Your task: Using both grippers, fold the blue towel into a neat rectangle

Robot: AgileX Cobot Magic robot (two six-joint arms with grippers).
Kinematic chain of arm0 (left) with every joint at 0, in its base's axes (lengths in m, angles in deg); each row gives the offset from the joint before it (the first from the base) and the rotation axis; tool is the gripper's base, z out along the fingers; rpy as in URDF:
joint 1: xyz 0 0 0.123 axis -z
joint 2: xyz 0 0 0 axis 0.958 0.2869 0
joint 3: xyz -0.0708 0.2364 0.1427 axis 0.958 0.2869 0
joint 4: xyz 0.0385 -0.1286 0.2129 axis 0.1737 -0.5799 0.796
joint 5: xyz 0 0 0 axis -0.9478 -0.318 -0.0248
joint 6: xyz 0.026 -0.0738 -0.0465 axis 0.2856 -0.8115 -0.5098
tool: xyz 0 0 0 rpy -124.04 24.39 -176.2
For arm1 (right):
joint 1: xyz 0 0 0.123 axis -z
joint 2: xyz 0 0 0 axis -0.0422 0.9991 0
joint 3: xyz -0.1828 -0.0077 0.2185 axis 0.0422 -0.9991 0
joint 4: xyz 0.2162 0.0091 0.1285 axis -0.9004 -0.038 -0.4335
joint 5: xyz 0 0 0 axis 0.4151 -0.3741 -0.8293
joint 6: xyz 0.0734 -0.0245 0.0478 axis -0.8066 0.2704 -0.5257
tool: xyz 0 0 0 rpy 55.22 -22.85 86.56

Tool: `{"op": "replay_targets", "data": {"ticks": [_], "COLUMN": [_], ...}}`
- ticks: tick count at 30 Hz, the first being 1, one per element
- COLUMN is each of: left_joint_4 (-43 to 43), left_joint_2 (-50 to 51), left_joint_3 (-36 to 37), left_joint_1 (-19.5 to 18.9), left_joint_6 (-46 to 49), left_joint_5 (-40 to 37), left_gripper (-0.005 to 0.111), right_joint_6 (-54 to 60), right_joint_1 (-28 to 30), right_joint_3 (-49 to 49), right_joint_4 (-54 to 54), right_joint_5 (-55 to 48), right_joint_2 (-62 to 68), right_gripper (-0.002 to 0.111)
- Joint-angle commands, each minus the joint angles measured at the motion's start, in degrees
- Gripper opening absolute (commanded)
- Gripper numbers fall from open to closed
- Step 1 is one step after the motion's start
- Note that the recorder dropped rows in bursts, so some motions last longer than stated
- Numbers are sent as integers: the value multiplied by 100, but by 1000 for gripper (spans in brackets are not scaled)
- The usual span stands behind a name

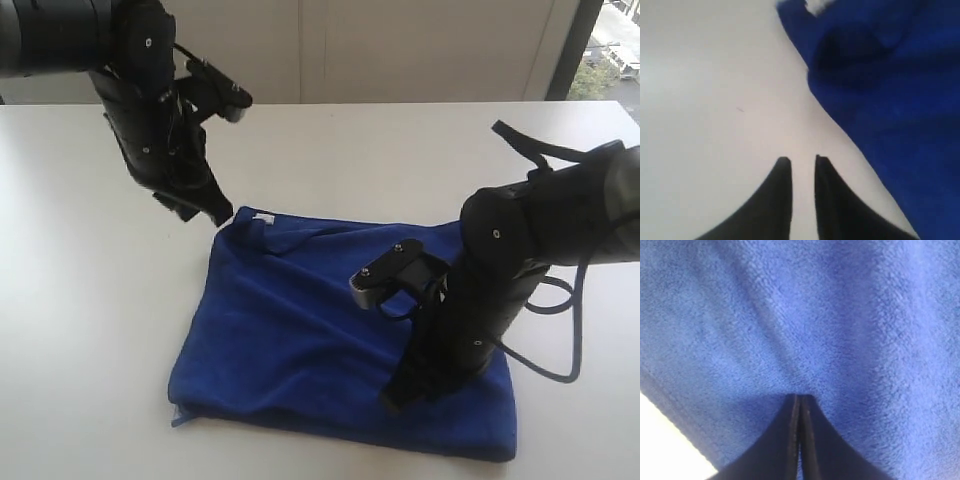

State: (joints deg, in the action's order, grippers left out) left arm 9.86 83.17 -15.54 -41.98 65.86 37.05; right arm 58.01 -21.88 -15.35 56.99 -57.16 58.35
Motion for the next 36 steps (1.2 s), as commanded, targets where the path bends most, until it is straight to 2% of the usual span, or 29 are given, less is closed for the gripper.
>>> {"op": "replay_targets", "data": {"ticks": [1, 6, 11, 15, 21, 26, 32, 36], "left_joint_4": [-1278, -2461, -2561, -2488, -2310, -2297, -2297, -2297], "left_joint_2": [14, 14, -84, -171, -183, -206, -233, -233], "left_joint_3": [397, 1071, 1615, 1929, 2348, 2555, 2621, 2621], "left_joint_1": [14, 224, 732, 1048, 1065, 1065, 1065, 1065], "left_joint_6": [877, 1667, 1770, 1770, 1486, 1471, 1356, 1356], "left_joint_5": [-507, -221, 112, 542, 1053, 1102, 1192, 1203], "left_gripper": [0, 0, 0, 0, 0, 0, 0, 0], "right_joint_6": [-18, -28, -212, -896, -524, 29, 180, 180], "right_joint_1": [-16, -16, -16, 153, 1035, 1643, 1798, 1798], "right_joint_3": [-36, -13, 160, 611, 1428, 1946, 2176, 2199], "right_joint_4": [63, 210, 428, 1317, 1335, 943, 841, 841], "right_joint_5": [-690, -693, -530, -477, -335, -439, -265, 223], "right_joint_2": [-212, -743, -1271, -1291, -647, 121, 867, 1156], "right_gripper": [0, 0, 0, 0, 0, 0, 0, 0]}}
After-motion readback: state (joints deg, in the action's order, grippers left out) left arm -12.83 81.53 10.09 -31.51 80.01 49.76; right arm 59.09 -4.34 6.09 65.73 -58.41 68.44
